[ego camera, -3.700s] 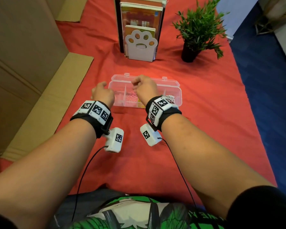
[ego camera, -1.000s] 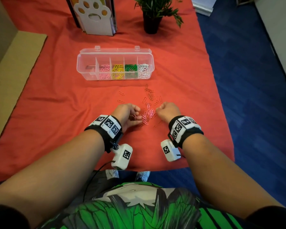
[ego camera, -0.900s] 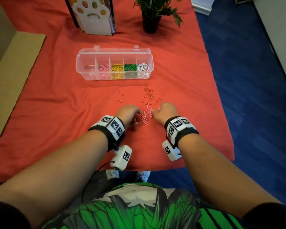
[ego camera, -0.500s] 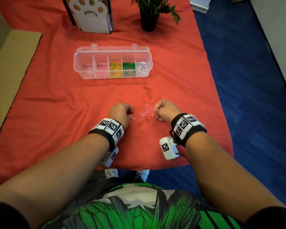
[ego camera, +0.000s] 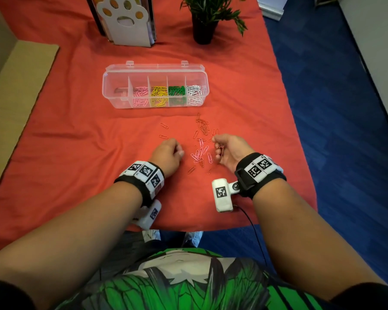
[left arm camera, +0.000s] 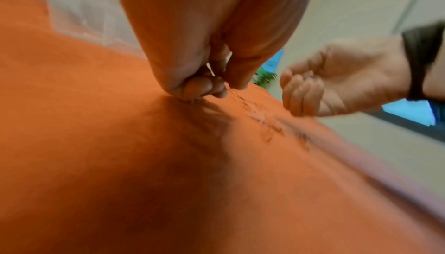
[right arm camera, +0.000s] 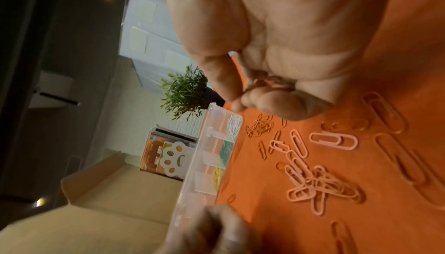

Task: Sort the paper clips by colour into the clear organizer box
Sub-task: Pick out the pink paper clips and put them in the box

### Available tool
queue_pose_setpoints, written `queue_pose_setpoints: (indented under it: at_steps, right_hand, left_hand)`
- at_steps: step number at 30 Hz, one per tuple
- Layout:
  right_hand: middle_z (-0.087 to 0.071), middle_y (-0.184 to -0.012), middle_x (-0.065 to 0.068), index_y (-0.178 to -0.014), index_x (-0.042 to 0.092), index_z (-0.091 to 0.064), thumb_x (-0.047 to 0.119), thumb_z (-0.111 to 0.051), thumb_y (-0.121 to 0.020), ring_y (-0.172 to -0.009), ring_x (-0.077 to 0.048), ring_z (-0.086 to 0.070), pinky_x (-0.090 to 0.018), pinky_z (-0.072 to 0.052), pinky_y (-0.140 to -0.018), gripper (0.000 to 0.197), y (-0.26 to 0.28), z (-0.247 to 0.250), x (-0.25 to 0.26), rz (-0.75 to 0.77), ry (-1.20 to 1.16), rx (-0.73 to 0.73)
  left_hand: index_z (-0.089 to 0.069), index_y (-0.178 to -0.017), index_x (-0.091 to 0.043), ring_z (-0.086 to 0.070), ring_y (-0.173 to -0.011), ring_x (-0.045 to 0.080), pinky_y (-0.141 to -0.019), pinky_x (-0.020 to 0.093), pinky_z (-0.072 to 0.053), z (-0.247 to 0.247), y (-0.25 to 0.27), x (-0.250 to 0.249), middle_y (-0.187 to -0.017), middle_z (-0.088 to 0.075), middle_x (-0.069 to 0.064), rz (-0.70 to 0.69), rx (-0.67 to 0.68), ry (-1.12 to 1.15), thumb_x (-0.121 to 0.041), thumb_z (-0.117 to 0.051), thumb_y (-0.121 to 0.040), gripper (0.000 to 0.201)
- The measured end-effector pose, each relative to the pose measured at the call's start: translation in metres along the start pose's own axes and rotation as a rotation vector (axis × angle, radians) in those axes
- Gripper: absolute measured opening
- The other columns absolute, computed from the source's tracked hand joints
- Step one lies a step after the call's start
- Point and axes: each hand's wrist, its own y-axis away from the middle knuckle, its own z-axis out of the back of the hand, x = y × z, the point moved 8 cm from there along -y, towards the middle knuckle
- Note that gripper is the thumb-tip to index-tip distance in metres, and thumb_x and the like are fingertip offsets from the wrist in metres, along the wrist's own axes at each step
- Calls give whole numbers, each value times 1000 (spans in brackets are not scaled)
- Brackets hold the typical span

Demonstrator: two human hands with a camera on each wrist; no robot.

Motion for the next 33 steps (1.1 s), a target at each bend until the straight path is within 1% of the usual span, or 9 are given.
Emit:
queue_pose_setpoints:
  at_steps: [5,9,12,15,18,20,24,29,33]
  right_hand:
    - [-58,-80,0,-67,20,-51,12,-49,-88,-74,-16,-54,-24,-45,-68,22,-3,6,17,227,915,-195]
    - [-58,-111,-15,-103,5,-58,26,-55,-88,-107,-30,-56,-34,-46,-93,26,0,-11,12,405,1430,-260]
    - [-51,-120,-19,-119,-2,-49,16,-53,-87,-111,-34,-52,-38,-46,-96,37,2,-24,7,508,1560,-269]
    - [-50,-123,-22,-121,-4,-47,9,-48,-84,-113,-36,-51,-39,-45,-97,39,2,-29,7,515,1639,-254]
    - [-55,-117,-18,-110,2,-55,12,-47,-87,-107,-33,-55,-34,-45,-90,26,-2,-22,13,441,1448,-208]
    - [-61,-93,-10,-85,13,-55,13,-46,-86,-83,-26,-59,-30,-46,-72,10,-1,-14,20,366,1145,-179]
    - [-39,-60,-5,-62,12,-39,1,-32,-82,-51,-15,-31,-24,-27,-47,23,3,-5,9,116,144,21]
    - [-45,-60,-4,-64,12,-46,16,-41,-70,-51,-15,-37,-22,-36,-48,9,7,-8,5,56,-315,179]
    - [-40,-55,3,-68,13,-51,12,-44,-87,-48,-10,-34,-18,-33,-42,21,-5,-4,0,-4,-31,-24]
  left_hand:
    - [-52,-81,-21,-45,-48,5,-47,16,-40,-12,4,1,-67,-45,-1,297,106,809,2,-35,-92,32]
    - [-51,-72,-12,-42,-53,10,-41,15,-41,-18,10,-9,-65,-41,1,475,173,1110,-6,-31,-90,28]
    - [-56,-68,-17,-41,-45,8,-38,14,-37,-17,5,-5,-60,-45,-1,416,126,795,-14,-50,-87,20]
    - [-71,-86,-17,-53,-56,1,-54,12,-42,-11,-1,-19,-69,-62,-3,93,87,175,-21,-64,-83,8]
    - [-70,-103,-20,-62,-91,20,-81,23,-43,-16,-2,-25,-98,-65,8,-116,51,-206,-26,-65,-81,23]
    - [-69,-99,-18,-61,-92,28,-83,28,-44,-21,-2,-26,-98,-63,11,-166,48,-283,-23,-65,-81,20]
    - [-64,-89,-10,-58,-86,29,-78,30,-44,-25,-3,-22,-93,-61,12,-155,70,-299,-22,-59,-84,14]
    - [-46,-64,-16,-36,-48,20,-46,22,-28,-30,0,-4,-52,-45,3,282,204,564,-16,-40,-80,16]
    - [-48,-62,-10,-43,-40,13,-41,15,-35,-24,10,-11,-52,-52,3,430,306,1111,-12,-30,-71,20]
